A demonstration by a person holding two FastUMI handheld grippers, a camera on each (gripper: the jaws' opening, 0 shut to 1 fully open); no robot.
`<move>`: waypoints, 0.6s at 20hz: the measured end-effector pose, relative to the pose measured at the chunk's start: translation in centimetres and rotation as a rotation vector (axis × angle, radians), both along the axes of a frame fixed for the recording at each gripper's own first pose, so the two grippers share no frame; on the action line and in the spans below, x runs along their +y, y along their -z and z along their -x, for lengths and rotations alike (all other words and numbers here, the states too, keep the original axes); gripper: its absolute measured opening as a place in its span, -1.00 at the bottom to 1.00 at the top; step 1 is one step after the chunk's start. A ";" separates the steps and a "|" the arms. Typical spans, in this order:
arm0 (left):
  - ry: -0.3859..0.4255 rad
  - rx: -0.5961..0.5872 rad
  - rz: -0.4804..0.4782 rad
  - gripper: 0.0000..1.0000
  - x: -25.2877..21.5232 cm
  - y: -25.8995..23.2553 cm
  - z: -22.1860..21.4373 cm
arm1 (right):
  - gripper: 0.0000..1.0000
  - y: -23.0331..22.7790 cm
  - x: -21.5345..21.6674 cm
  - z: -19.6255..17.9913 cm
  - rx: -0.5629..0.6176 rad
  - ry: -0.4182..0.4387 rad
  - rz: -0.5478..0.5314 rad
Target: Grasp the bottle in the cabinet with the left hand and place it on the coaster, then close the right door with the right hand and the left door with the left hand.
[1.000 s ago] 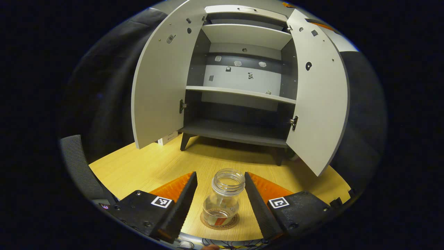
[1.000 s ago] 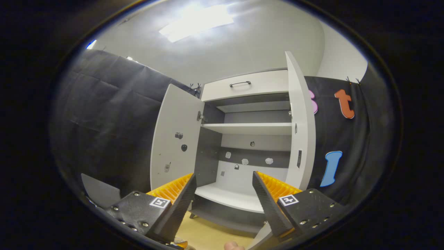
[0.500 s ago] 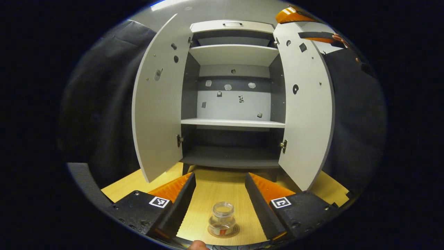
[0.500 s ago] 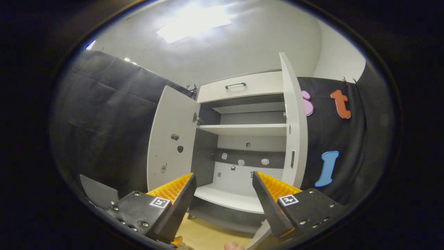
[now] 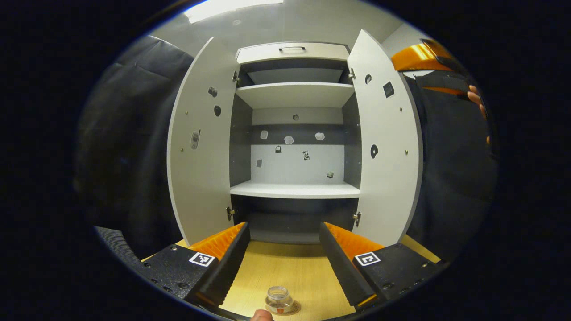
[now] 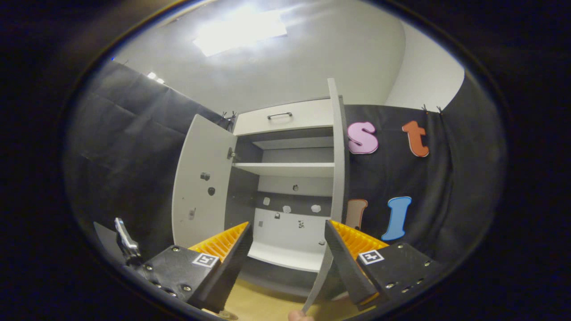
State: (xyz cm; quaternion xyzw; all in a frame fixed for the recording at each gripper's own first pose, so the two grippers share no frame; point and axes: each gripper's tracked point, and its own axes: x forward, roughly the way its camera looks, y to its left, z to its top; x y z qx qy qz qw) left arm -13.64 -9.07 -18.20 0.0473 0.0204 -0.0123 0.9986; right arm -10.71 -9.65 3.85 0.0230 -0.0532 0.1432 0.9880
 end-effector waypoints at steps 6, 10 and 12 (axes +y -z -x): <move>0.028 -0.002 0.010 0.96 -1.4 -1.1 -1.1 | 0.96 -1.0 -6.0 -0.2 -0.034 0.142 -0.004; 0.009 0.010 0.034 0.96 -0.8 -1.0 -1.3 | 0.86 -1.5 -10.4 -0.5 -0.041 0.236 -0.007; -0.009 0.017 0.057 0.96 -0.2 -0.9 -1.3 | 0.95 -1.2 -12.0 -1.1 -0.029 0.278 -0.009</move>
